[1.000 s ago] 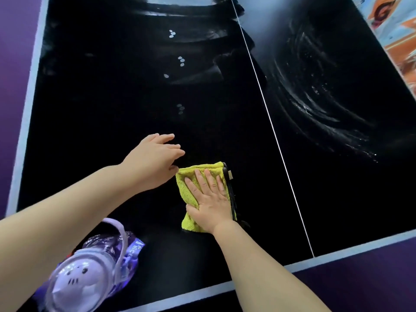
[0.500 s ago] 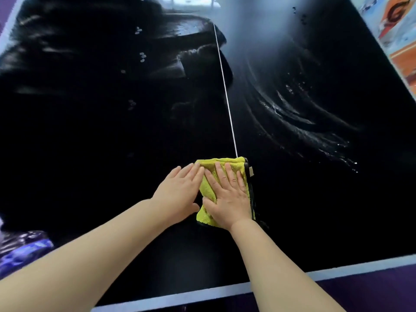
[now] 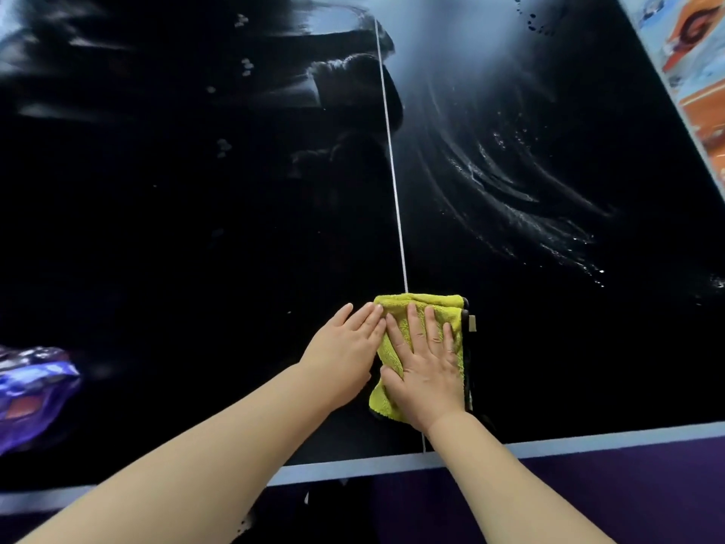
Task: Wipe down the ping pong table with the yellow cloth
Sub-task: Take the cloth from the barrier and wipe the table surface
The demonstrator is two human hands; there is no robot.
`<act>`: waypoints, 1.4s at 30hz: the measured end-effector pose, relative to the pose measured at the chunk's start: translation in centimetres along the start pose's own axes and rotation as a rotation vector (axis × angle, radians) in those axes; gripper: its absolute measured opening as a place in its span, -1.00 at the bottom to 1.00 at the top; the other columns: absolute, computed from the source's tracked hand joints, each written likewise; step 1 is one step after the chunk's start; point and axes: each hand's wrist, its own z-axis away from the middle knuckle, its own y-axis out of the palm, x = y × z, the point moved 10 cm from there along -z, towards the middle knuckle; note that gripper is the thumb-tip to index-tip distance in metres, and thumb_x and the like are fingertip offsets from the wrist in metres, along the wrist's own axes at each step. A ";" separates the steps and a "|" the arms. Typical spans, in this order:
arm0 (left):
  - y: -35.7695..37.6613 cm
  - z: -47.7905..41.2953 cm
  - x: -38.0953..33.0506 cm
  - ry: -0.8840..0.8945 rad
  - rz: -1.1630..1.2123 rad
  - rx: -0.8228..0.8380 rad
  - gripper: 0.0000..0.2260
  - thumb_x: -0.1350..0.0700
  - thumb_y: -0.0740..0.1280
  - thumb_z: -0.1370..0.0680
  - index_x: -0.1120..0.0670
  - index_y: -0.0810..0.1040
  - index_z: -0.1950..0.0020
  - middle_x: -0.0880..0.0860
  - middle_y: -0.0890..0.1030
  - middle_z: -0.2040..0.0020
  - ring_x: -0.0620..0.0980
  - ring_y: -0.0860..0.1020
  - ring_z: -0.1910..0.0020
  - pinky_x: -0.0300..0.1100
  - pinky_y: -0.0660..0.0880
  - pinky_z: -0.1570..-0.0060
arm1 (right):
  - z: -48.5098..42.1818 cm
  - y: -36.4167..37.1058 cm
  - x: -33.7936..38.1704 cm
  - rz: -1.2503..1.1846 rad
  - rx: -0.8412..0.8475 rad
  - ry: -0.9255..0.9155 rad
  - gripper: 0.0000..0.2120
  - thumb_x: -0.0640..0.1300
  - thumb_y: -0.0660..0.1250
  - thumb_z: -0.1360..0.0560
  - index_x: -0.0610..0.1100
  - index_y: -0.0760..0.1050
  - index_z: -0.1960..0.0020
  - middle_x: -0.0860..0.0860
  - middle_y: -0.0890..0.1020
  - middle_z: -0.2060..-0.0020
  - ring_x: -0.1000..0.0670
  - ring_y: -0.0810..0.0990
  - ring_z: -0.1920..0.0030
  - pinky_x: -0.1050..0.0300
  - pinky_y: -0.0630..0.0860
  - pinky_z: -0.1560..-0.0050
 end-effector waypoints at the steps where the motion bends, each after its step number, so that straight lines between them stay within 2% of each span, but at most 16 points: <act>1: 0.3 0.9 0.3 0.011 -0.027 -0.003 -0.38 -0.05 0.08 -0.62 0.14 -0.18 -0.53 0.10 -0.19 -0.54 0.02 -0.24 -0.51 0.00 -0.28 -0.44 | 0.5 0.3 0.8 0.025 -0.019 -0.002 -0.32 0.24 -0.14 -0.50 0.18 -0.30 -0.55 0.00 -0.28 -0.56 0.00 -0.44 -0.50 -0.09 -0.41 -0.46; 4: 1.5 4.0 1.5 0.015 -0.115 0.000 -0.42 -0.04 0.00 -0.64 0.15 -0.21 -0.52 0.11 -0.22 -0.53 0.05 -0.25 -0.50 0.03 -0.32 -0.40 | 1.8 1.4 4.0 0.037 -0.010 -0.020 -0.31 0.20 0.03 -0.53 0.09 -0.08 -0.60 -0.08 -0.01 -0.59 -0.11 -0.15 -0.57 -0.15 -0.18 -0.47; 6: 2.6 6.3 3.2 -0.034 -0.132 0.013 -0.43 -0.02 -0.01 -0.64 0.15 -0.23 -0.51 0.11 -0.24 -0.52 0.05 -0.27 -0.50 0.05 -0.32 -0.40 | 2.1 1.8 6.8 0.054 -0.010 -0.036 -0.31 0.21 0.02 -0.53 0.05 -0.07 -0.60 -0.11 0.02 -0.58 -0.14 -0.10 -0.56 -0.15 -0.16 -0.48; 7: 3.3 7.5 4.4 -0.069 -0.128 0.018 -0.43 -0.02 -0.01 -0.64 0.17 -0.25 -0.50 0.12 -0.26 -0.52 0.06 -0.28 -0.49 0.05 -0.31 -0.41 | 2.0 1.7 7.8 0.059 -0.017 -0.024 -0.30 0.22 -0.03 -0.53 0.04 -0.12 -0.60 -0.11 -0.04 -0.58 -0.14 -0.15 -0.56 -0.15 -0.22 -0.48; 10: 5.3 11.8 8.5 -0.191 -0.057 -0.035 -0.41 0.02 0.01 -0.65 0.21 -0.35 -0.43 0.17 -0.29 -0.51 0.09 -0.32 -0.48 0.04 -0.27 -0.46 | 0.9 1.5 9.7 0.067 -0.006 0.063 -0.28 0.28 -0.32 -0.45 0.04 -0.46 -0.51 -0.06 -0.43 -0.50 -0.10 -0.49 -0.48 -0.13 -0.47 -0.44; 11: 6.0 13.6 9.7 -0.222 -0.033 -0.055 -0.41 0.04 0.01 -0.65 0.21 -0.37 -0.41 0.17 -0.30 -0.51 0.09 -0.33 -0.48 0.03 -0.28 -0.46 | 0.4 1.4 10.2 0.063 0.005 0.096 -0.30 0.28 -0.34 -0.46 0.04 -0.52 -0.48 -0.05 -0.49 -0.47 -0.10 -0.53 -0.46 -0.14 -0.49 -0.44; 15: 9.0 19.3 12.9 -0.309 0.012 -0.062 -0.42 0.09 0.01 -0.64 0.20 -0.36 -0.42 0.15 -0.27 -0.52 0.08 -0.29 -0.50 0.01 -0.25 -0.47 | -1.8 0.7 14.1 0.041 0.029 0.113 -0.31 0.19 -0.11 -0.62 0.01 -0.49 -0.50 -0.09 -0.43 -0.50 -0.12 -0.48 -0.48 -0.16 -0.43 -0.46; 17: 9.7 21.1 14.0 -0.366 0.059 -0.077 -0.42 0.09 0.04 -0.64 0.19 -0.26 -0.50 0.14 -0.20 -0.54 0.08 -0.20 -0.52 0.00 -0.19 -0.48 | -2.5 0.7 16.9 0.067 0.026 0.075 -0.31 0.19 -0.10 -0.62 0.00 -0.46 -0.52 -0.09 -0.41 -0.51 -0.13 -0.47 -0.49 -0.16 -0.43 -0.46; 19: 9.7 22.6 14.7 -0.397 0.114 -0.155 -0.42 0.09 0.16 -0.60 0.20 -0.01 -0.53 0.17 0.01 -0.54 0.11 0.02 -0.52 0.00 -0.01 -0.46 | -2.9 0.8 19.8 0.093 0.020 0.026 -0.32 0.19 -0.11 -0.62 0.00 -0.43 -0.53 -0.10 -0.40 -0.52 -0.14 -0.45 -0.50 -0.16 -0.43 -0.46; 21: 9.8 24.6 15.3 -0.417 0.176 -0.229 -0.39 0.08 0.46 -0.40 0.20 0.38 -0.40 0.18 0.39 -0.40 0.14 0.39 -0.36 0.02 0.31 -0.32 | -2.8 1.1 22.3 0.096 0.018 -0.020 -0.32 0.20 -0.11 -0.62 0.01 -0.42 -0.54 -0.09 -0.40 -0.52 -0.14 -0.45 -0.50 -0.16 -0.44 -0.46; 23: 10.5 26.5 15.8 -0.441 0.205 -0.298 -0.39 0.10 0.57 -0.23 0.20 0.55 -0.24 0.17 0.55 -0.24 0.15 0.54 -0.21 0.04 0.46 -0.18 | -2.4 1.6 24.7 0.108 0.016 -0.065 -0.32 0.20 -0.11 -0.61 0.02 -0.42 -0.54 -0.09 -0.40 -0.52 -0.14 -0.46 -0.49 -0.16 -0.44 -0.46; 26: 11.2 29.5 16.6 -0.478 0.208 -0.327 -0.43 0.12 0.56 -0.22 0.21 0.58 -0.20 0.18 0.57 -0.21 0.15 0.56 -0.18 0.05 0.50 -0.15 | -1.4 2.5 28.6 0.140 0.016 -0.149 -0.32 0.21 -0.12 -0.60 0.03 -0.44 -0.53 -0.09 -0.41 -0.51 -0.15 -0.47 -0.49 -0.18 -0.42 -0.46; 32: 12.9 33.7 18.3 -0.554 0.220 -0.285 -0.36 0.08 0.62 -0.12 0.22 0.61 -0.15 0.17 0.61 -0.15 0.14 0.60 -0.10 0.04 0.54 -0.07 | 1.4 4.4 34.7 0.108 0.041 -0.271 -0.32 0.21 -0.10 -0.59 0.06 -0.49 -0.47 -0.08 -0.43 -0.50 -0.14 -0.51 -0.47 -0.18 -0.43 -0.46; 39: 12.7 34.3 17.8 -0.561 0.237 -0.311 -0.32 0.01 0.63 -0.14 0.23 0.58 -0.19 0.17 0.59 -0.18 0.09 0.59 -0.13 0.01 0.52 -0.09 | 5.8 6.7 37.0 0.136 0.085 -0.377 -0.31 0.25 -0.36 -0.42 0.08 -0.48 -0.49 -0.03 -0.49 -0.47 -0.10 -0.56 -0.44 -0.16 -0.46 -0.44; 42: 12.1 33.8 17.2 -0.567 0.238 -0.324 -0.25 -0.06 0.61 -0.17 0.22 0.52 -0.27 0.16 0.55 -0.25 0.07 0.54 -0.21 -0.03 0.47 -0.16 | 7.6 7.5 36.8 0.153 0.109 -0.430 -0.32 0.25 -0.38 -0.43 0.09 -0.50 -0.48 -0.02 -0.51 -0.46 -0.08 -0.58 -0.43 -0.15 -0.48 -0.43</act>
